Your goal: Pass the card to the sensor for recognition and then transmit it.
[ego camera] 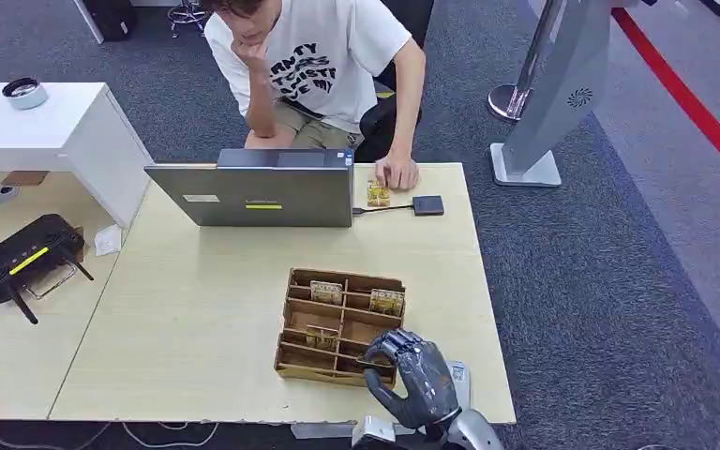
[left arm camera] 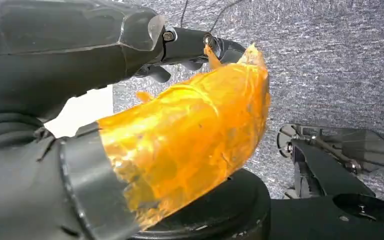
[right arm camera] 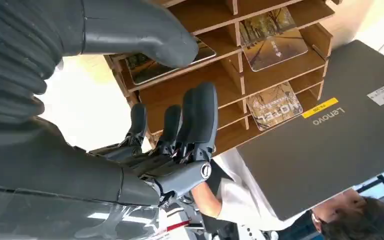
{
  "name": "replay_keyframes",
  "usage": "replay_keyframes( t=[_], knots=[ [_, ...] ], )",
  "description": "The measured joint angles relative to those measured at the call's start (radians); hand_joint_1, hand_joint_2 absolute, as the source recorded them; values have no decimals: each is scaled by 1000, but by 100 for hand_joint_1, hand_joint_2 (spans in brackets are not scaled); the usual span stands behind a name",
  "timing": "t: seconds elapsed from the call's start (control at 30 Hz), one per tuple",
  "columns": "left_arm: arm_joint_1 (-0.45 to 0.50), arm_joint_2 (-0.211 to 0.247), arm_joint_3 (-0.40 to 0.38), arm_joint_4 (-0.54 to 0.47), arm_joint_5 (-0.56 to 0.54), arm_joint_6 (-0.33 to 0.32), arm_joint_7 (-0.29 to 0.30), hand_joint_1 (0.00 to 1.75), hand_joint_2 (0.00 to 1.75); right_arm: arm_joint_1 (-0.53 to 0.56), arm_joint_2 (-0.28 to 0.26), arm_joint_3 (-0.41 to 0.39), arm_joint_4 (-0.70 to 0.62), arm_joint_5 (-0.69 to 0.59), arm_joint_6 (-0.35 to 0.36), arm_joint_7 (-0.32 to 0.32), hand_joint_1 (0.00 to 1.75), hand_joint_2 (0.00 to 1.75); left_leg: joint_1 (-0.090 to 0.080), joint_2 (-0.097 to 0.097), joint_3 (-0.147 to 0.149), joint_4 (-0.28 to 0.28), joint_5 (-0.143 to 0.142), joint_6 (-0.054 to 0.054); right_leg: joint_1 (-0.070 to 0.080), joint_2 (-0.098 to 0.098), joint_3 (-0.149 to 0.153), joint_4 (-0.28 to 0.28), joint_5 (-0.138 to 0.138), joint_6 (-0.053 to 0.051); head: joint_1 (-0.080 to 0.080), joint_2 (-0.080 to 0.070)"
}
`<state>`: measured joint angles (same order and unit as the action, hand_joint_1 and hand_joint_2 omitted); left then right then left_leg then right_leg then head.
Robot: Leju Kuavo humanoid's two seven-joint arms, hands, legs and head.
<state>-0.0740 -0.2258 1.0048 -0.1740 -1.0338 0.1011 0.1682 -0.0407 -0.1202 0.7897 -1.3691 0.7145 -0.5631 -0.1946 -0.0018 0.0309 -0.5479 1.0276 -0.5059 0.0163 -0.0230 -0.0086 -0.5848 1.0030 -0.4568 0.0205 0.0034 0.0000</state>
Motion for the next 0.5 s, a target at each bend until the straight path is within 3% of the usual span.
replay_keyframes(
  t=[0.5],
  knots=[
    [0,0,0,0,-5,-2,7,0,0,-4,11,0,20,8,2,1,91,175,0,0,0,0,0,0,0,0,0,0,0,0,0,0]
  ],
)
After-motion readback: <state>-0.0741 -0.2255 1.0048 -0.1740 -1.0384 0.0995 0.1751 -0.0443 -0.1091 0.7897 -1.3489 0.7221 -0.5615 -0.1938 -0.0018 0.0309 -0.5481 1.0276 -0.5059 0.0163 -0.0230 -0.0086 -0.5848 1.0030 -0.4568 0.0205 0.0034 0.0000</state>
